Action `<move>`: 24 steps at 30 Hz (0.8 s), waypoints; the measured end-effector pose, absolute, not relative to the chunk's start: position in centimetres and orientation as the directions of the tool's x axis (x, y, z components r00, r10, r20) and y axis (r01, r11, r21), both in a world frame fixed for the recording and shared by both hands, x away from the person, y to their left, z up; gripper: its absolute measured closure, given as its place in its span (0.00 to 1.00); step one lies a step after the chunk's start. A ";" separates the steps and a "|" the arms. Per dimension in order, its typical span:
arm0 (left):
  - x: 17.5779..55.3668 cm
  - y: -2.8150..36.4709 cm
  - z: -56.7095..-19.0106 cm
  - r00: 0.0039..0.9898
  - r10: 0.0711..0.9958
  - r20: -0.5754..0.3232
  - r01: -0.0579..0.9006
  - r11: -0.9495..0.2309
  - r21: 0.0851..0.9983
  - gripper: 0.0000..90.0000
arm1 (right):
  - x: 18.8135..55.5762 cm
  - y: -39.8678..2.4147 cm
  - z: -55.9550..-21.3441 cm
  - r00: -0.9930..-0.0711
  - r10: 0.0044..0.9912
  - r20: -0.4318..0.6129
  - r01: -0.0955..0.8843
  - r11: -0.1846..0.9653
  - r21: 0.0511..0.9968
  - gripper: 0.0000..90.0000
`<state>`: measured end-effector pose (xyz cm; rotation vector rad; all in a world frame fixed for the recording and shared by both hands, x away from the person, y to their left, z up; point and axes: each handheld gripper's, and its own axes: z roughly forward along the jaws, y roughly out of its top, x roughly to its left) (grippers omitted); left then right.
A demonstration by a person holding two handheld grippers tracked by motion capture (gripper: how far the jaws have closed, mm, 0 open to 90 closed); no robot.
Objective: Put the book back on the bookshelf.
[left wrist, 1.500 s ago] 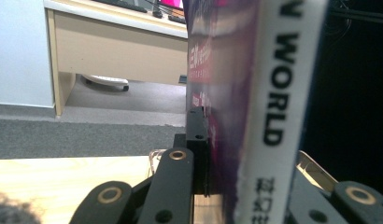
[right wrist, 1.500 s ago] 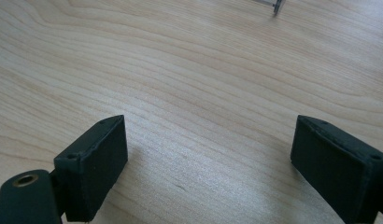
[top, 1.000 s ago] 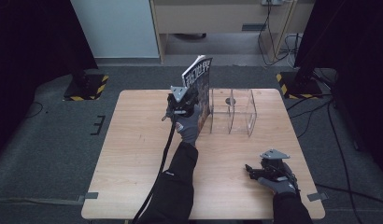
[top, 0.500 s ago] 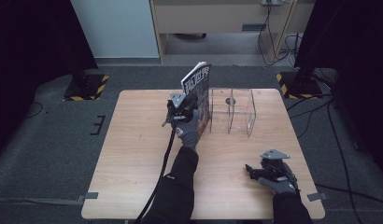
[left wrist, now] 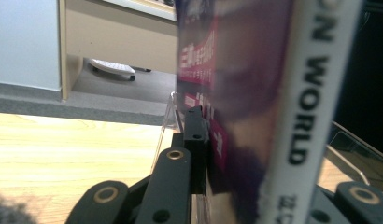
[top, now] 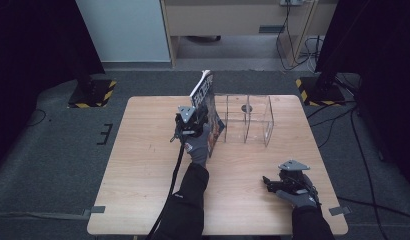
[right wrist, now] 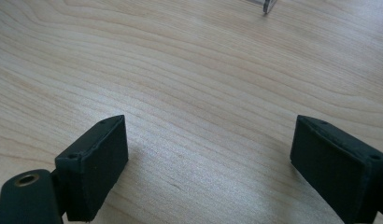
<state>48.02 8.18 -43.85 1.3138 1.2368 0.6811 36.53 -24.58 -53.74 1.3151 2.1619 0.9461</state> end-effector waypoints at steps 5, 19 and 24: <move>47.6 8.3 -44.1 0.288 0.921 -0.261 0.254 0.189 0.949 0.88 | 36.5 -24.6 -53.8 -0.455 0.890 -0.015 0.593 0.316 0.741 0.13; 45.9 8.3 -44.2 0.345 0.916 -0.207 0.259 0.119 0.959 0.63 | 36.6 -24.5 -53.7 -0.461 0.887 -0.021 0.590 0.324 0.740 0.13; 45.0 8.9 -43.9 0.377 0.906 -0.191 0.261 0.093 0.961 0.44 | 36.6 -24.6 -53.7 -0.457 0.889 -0.017 0.591 0.318 0.742 0.13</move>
